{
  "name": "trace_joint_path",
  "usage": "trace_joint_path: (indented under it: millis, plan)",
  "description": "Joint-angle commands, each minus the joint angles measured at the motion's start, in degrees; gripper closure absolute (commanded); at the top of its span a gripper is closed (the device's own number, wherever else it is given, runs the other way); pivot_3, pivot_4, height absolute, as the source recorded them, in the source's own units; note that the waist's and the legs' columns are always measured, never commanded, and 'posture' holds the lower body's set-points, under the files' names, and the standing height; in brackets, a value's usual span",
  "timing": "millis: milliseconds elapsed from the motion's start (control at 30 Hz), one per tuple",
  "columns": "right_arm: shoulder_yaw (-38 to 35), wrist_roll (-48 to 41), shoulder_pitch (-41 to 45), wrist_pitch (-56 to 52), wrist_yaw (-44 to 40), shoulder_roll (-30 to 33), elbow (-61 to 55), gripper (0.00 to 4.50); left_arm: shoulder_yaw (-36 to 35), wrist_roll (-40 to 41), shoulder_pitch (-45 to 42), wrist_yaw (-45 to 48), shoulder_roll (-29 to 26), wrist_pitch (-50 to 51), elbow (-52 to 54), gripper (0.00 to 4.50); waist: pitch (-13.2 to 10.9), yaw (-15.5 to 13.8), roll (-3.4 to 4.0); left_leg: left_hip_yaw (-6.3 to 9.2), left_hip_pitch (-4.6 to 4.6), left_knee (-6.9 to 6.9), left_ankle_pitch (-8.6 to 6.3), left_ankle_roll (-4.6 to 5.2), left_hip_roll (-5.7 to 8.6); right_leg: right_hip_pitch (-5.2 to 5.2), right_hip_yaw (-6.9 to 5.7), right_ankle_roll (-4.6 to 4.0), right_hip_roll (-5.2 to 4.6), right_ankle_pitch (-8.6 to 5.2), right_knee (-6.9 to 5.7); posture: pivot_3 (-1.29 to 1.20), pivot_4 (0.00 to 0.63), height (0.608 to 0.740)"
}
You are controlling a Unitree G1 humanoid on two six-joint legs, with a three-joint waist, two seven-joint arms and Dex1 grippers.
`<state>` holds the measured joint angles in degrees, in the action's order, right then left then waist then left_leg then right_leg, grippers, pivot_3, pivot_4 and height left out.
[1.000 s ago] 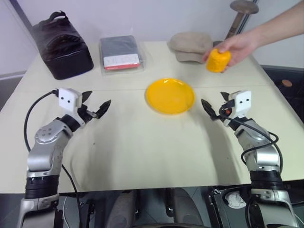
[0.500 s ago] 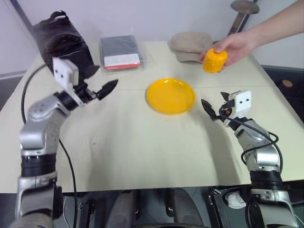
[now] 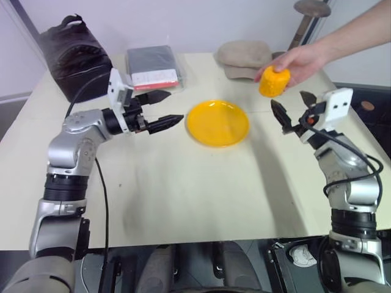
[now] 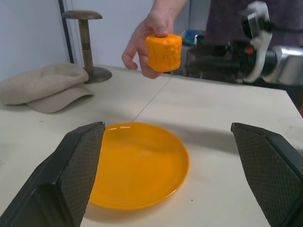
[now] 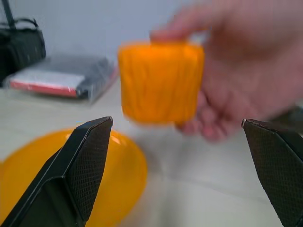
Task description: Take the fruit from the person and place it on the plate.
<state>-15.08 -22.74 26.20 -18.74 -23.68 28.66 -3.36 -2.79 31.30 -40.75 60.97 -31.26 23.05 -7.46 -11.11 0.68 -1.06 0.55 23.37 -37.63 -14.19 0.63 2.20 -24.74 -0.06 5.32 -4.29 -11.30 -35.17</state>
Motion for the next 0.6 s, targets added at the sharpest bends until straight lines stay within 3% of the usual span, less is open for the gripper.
trace_joint_path:
  millis: [33,567,600]
  plan:
    - [-0.9,-0.9,3.5,0.9,-1.4,0.4,2.5,0.0,0.1,-1.4,-1.2,0.3,0.4,-2.2,-0.6,0.07,0.0,0.0,0.0,-0.01,0.0,0.0,0.0,0.0,0.01,0.0,0.0,0.0,-0.01,0.0,0.0,0.0,0.15,0.74]
    - [3.8,2.7,15.7,6.3,-5.3,-3.5,19.1,0.0,-1.0,-2.6,2.3,-2.2,1.1,-2.1,3.1,0.07,0.0,0.1,0.01,0.0,0.01,0.01,0.0,0.0,0.0,-0.02,0.0,0.01,-0.05,0.01,-0.01,0.0,0.15,0.74]
    - [3.8,2.8,16.1,6.8,-5.3,-3.7,19.6,0.26,-1.2,-2.5,2.6,-2.4,1.0,-2.0,3.5,0.02,0.0,0.1,0.01,0.0,0.01,0.02,0.0,0.0,0.01,-0.03,0.0,0.01,-0.06,0.01,-0.01,0.0,0.15,0.74]
